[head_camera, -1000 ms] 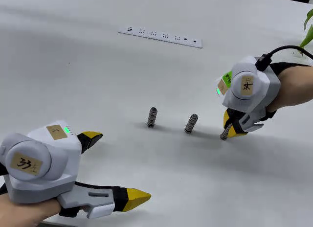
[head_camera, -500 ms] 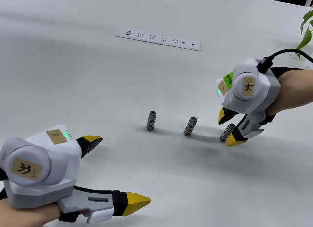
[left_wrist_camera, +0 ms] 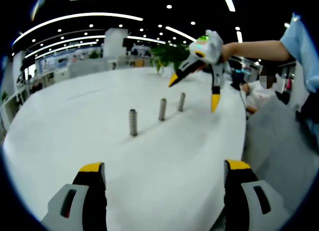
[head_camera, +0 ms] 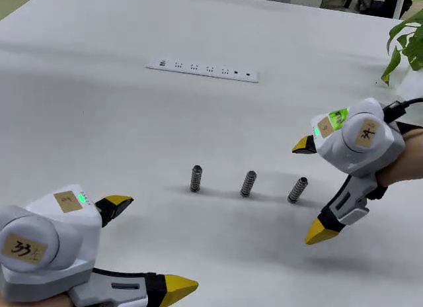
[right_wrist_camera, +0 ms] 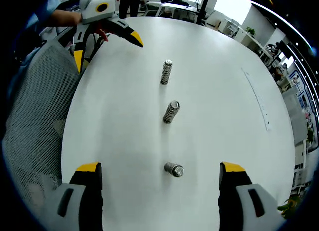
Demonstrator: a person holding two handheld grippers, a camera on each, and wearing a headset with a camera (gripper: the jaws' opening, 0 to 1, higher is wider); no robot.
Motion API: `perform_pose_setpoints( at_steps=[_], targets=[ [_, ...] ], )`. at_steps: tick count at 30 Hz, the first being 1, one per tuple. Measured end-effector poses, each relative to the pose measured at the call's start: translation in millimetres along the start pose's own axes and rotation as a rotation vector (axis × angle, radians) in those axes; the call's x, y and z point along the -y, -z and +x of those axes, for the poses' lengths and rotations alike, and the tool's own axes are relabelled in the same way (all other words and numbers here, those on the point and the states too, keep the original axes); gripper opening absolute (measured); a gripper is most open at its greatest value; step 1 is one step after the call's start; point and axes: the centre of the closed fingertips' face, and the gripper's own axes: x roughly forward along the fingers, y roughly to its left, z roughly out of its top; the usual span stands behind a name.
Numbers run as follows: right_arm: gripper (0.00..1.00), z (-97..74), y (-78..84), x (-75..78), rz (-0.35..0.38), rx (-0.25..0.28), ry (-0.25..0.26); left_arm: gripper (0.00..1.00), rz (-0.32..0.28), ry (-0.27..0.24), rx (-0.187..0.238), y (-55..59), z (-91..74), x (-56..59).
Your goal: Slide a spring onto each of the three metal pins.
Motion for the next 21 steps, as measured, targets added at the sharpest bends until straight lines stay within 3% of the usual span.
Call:
perform_pose_setpoints(
  at_steps=[4,8,11,14,17,21],
  targets=[
    [0.99,-11.2,9.2,-9.0,0.103,0.06,0.027,1.0,0.008,0.006,0.003,-4.4,0.4,2.4],
    [0.99,-22.7,22.2,-19.0,0.155,0.093,0.078,1.0,0.023,0.01,0.002,-8.1,2.7,3.5],
    [0.99,-32.8,22.0,-26.5,0.215,0.153,0.131,1.0,0.025,0.002,0.012,-12.9,3.2,3.3],
    [0.99,-44.1,21.5,-29.0,0.285,0.229,0.207,1.0,0.024,-0.025,0.022,-16.5,2.5,1.5],
    [0.99,-56.8,21.3,-27.2,0.378,0.341,0.298,1.0,0.013,-0.051,0.024,-19.0,1.7,-0.6],
    [0.99,-57.9,27.1,-34.9,0.433,0.363,0.325,1.0,-0.015,-0.095,0.045,-23.2,0.9,-7.8]
  ],
)
